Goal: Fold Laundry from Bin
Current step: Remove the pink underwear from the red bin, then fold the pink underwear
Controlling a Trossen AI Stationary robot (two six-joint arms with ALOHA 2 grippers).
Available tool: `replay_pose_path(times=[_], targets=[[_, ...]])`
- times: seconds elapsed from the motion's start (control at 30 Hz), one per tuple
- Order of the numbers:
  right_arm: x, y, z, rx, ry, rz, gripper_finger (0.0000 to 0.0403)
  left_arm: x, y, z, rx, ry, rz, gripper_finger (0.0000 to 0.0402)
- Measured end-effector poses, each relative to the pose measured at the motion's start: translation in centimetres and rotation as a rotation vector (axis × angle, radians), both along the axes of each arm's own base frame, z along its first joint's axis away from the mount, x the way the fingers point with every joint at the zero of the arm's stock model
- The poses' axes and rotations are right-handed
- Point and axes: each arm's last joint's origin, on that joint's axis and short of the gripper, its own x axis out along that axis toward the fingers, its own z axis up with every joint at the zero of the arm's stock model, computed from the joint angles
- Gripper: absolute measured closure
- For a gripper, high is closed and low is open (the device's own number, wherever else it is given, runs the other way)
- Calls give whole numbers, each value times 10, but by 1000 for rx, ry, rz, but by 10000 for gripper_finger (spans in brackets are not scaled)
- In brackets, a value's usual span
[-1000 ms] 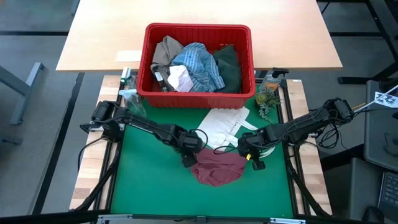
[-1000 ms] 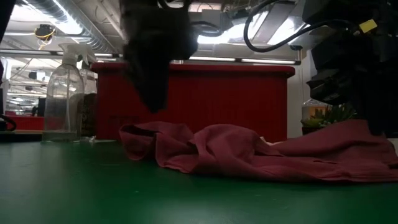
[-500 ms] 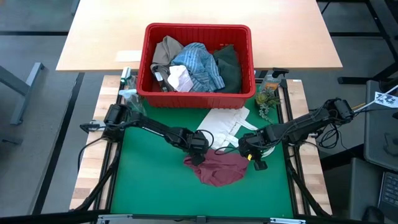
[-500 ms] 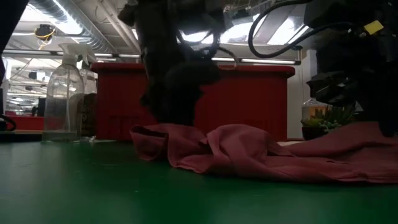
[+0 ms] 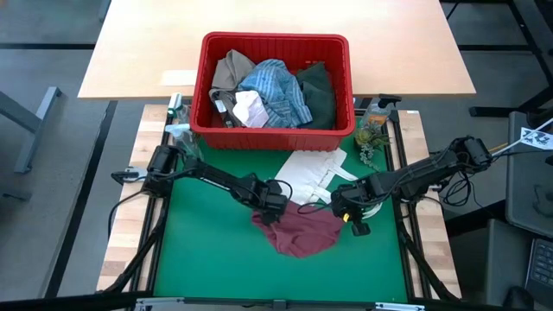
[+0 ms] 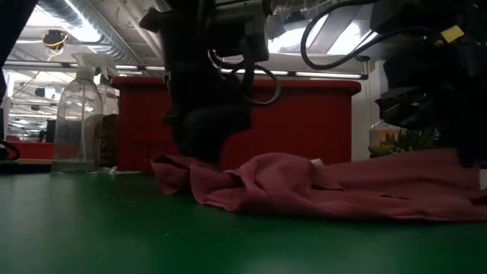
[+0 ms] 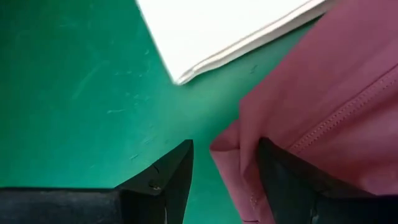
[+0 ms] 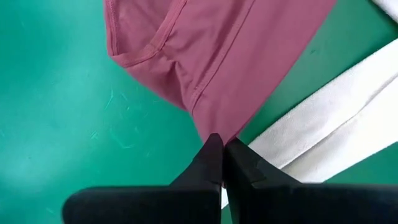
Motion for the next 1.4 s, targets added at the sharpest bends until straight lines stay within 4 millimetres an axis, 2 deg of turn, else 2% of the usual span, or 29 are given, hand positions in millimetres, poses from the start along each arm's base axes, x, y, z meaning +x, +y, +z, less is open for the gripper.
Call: replay_pose_path(times=[0.17,0.5,0.87,1.1,1.23,1.4], targets=[[1,-1,0,-36,-13,-10,402,-2,2,0,67,16,3,228],[1,-5,-1,-169,-45,-56,395,-3,5,4,65,27,-40,228],[-1,-6,-1,-159,-7,-127,259,-5,5,11,60,12,-42,228],[1,-5,18,-170,52,-139,241,-9,1,26,57,-18,-52,228],[8,-3,31,-156,17,-142,240,-12,-4,37,48,-43,-66,228],[19,1,41,-112,-76,-162,240,-17,-18,49,-44,-76,-97,228]])
